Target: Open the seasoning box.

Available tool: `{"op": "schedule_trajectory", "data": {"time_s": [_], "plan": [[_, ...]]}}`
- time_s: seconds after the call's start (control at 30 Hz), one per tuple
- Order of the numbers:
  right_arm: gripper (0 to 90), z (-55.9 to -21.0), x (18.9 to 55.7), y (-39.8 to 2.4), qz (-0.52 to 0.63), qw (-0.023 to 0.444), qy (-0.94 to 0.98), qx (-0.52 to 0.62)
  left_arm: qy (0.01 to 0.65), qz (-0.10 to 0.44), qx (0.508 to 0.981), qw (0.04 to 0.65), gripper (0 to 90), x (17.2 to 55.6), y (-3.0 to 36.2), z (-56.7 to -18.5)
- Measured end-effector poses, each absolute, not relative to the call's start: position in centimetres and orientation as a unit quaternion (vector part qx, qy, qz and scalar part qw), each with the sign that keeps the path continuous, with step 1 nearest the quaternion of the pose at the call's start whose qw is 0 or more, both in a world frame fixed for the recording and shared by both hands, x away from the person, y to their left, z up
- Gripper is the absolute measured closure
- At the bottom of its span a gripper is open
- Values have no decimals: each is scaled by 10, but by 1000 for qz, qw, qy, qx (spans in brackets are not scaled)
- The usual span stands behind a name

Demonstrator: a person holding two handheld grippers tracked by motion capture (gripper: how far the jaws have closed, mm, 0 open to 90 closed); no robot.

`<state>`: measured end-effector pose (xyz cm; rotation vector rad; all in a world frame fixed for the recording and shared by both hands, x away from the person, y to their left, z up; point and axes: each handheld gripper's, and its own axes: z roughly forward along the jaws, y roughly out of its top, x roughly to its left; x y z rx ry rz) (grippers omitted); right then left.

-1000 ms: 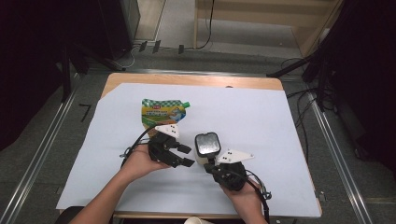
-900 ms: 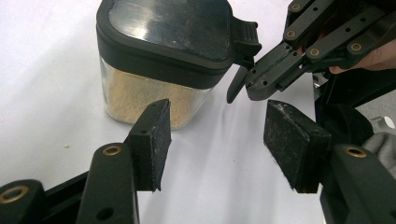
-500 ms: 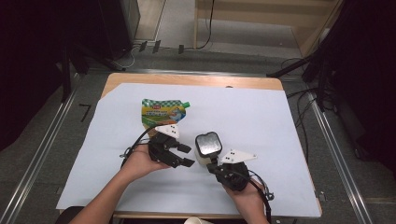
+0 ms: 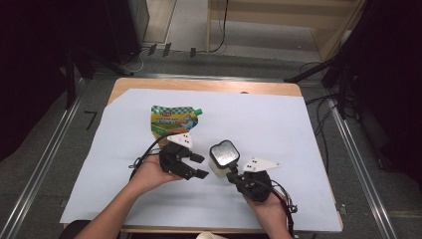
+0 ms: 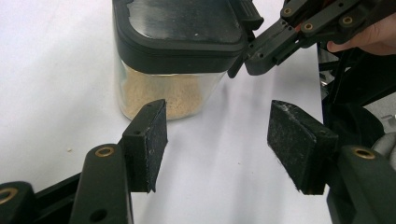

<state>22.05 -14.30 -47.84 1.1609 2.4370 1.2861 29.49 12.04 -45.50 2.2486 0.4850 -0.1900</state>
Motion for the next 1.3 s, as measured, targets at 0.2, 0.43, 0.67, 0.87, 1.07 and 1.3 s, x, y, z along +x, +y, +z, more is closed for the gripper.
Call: {"op": "schedule_trajectory", "data": {"time_s": [0.2, 0.43, 0.67, 0.87, 1.07, 1.3], "plan": [[900, -479, 223, -150, 429, 78, 807, 398, 193, -75, 891, 403, 381, 295, 119, -455], [900, -480, 226, -157, 427, 84, 802, 410, 193, -73, 892, 401, 374, 296, 116, -455], [900, -482, 229, -164, 424, 89, 796, 423, 196, -68, 893, 400, 366, 295, 114, -455], [900, -482, 234, -174, 421, 92, 790, 435, 191, -63, 894, 400, 338, 294, 109, -456], [900, -481, 241, -184, 417, 94, 787, 445, 191, -60, 893, 404, 311, 293, 105, -455], [900, -481, 252, -193, 412, 96, 786, 451, 200, -64, 890, 405, 274, 296, 98, -456]]}}
